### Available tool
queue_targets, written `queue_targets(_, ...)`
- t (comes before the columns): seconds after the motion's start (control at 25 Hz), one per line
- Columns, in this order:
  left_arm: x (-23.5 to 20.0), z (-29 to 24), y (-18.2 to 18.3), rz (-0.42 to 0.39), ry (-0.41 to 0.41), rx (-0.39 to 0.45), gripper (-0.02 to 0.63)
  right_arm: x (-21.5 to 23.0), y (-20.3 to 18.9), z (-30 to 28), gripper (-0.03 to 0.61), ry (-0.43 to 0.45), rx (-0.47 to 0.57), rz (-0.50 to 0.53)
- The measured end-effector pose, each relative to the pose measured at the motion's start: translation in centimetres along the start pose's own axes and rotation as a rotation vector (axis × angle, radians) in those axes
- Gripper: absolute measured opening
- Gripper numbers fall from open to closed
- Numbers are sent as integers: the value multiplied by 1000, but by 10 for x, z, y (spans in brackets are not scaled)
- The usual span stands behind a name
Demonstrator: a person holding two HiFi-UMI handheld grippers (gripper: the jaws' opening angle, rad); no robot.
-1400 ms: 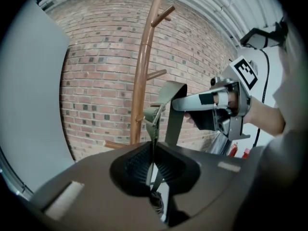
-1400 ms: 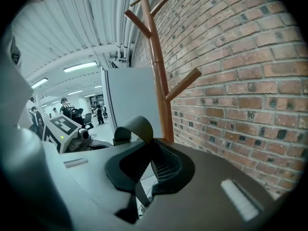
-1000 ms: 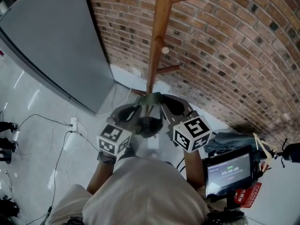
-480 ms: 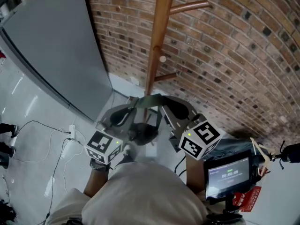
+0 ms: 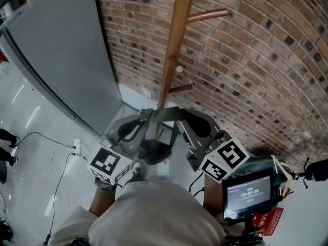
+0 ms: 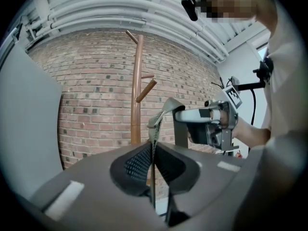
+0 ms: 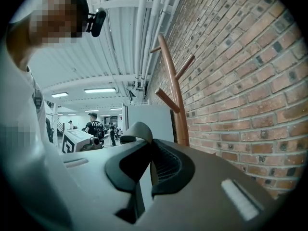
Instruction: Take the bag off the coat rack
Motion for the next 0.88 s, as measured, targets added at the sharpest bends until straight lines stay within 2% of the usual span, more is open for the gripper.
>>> queue_targets(0.88,7,-3,1,3,-21,-15,15,2,-5,3,8,16,-4,-11)
Point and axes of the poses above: the fingertips, and each gripper's own axes: z backward along the fingers, x to its right, y out of its top, the point moved 10 cm from there along z, backward along the fingers, and after that the axes turned 13 degrees about y, right-handed, at the moved point
